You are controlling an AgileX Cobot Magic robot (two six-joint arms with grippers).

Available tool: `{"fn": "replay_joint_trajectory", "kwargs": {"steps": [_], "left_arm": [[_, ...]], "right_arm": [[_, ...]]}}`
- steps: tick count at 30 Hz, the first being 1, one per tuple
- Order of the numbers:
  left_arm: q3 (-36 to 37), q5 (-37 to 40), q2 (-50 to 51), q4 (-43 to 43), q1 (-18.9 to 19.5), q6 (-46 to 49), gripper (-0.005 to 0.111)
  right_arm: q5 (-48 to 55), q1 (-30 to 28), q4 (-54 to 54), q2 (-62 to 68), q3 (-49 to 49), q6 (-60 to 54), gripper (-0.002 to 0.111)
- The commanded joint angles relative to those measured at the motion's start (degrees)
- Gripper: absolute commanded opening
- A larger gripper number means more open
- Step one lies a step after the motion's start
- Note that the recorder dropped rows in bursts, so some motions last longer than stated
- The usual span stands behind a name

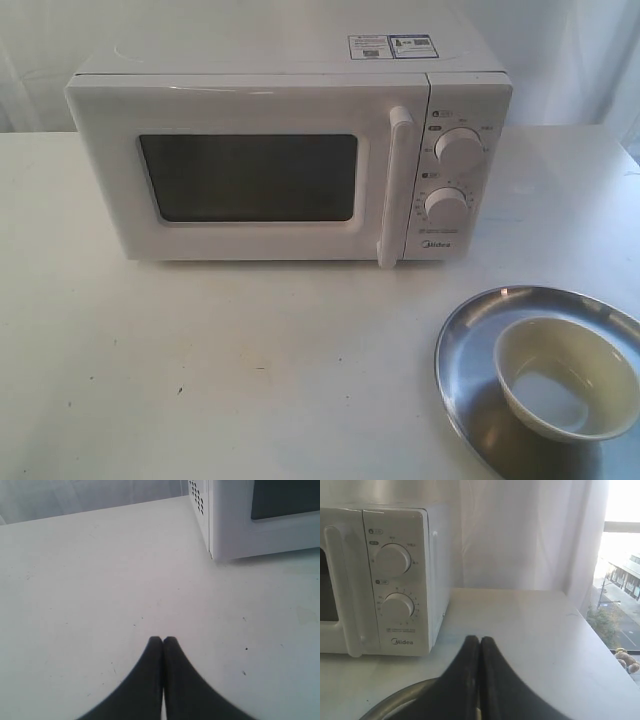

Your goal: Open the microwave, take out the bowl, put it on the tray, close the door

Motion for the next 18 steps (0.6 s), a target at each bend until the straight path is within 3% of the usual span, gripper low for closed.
{"fn": "replay_joint_trajectory", "kwargs": {"steps": [1,18], "left_arm": [[-0.06,0.04,-0.12,-0.18,-0.05,-0.38,0.000],[-0.06,0.04,-0.12,-0.18,-0.05,-0.38,0.000]], "right_arm": [[-0.27,-0.30,6.20,-0.38,0.25,-6.74,0.000],[0.63,-0.30,6.09,-0.38,0.25,-3.46,0.000]]}}
